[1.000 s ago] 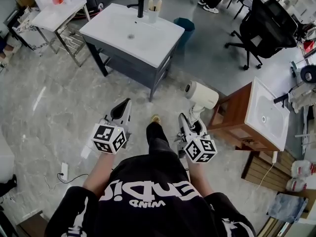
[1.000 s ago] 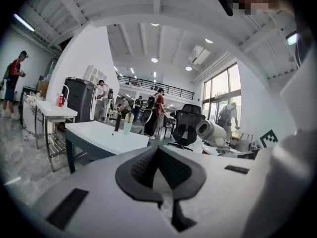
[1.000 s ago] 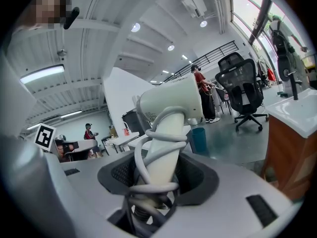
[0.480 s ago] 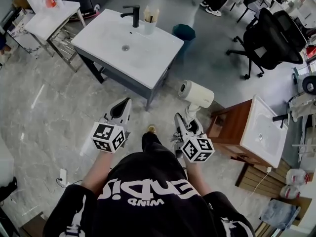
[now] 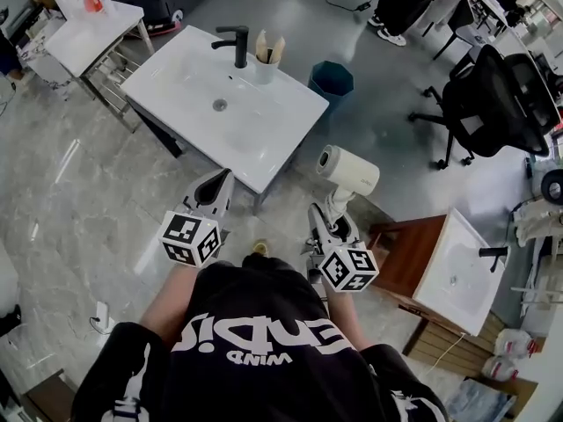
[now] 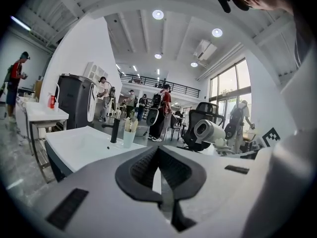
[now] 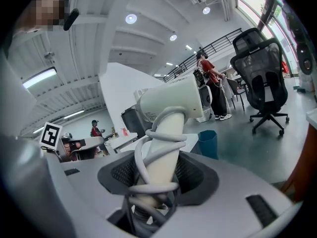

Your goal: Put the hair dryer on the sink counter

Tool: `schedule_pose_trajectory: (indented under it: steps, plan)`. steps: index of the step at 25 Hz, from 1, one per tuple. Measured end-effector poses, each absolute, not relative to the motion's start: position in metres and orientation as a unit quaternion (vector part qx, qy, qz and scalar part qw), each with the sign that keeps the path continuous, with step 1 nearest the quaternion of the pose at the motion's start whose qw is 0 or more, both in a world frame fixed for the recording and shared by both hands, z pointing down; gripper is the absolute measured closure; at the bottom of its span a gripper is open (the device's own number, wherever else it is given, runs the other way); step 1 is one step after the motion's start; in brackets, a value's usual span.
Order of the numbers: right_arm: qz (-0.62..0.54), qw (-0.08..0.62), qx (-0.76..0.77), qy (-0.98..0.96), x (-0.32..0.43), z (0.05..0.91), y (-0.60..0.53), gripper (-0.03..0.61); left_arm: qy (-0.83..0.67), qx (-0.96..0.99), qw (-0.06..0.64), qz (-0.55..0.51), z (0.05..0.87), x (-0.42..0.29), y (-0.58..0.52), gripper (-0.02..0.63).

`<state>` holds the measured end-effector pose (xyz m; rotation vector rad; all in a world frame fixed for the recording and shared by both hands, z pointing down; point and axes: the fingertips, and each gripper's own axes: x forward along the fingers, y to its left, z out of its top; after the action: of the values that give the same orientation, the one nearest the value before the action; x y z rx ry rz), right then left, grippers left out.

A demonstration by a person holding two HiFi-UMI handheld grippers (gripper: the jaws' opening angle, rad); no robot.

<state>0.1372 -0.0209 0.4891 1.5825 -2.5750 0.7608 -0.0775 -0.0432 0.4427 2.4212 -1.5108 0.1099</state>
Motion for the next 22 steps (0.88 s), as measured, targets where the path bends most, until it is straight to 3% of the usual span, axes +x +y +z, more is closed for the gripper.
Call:
schedule_pose_trajectory:
  steps: [22]
  plan:
    - [0.263,0.015,0.534,-0.804,0.095,0.497,-0.146,0.348,-0.458,0.874,0.150,0.057,0.454,-0.086,-0.188,0.606]
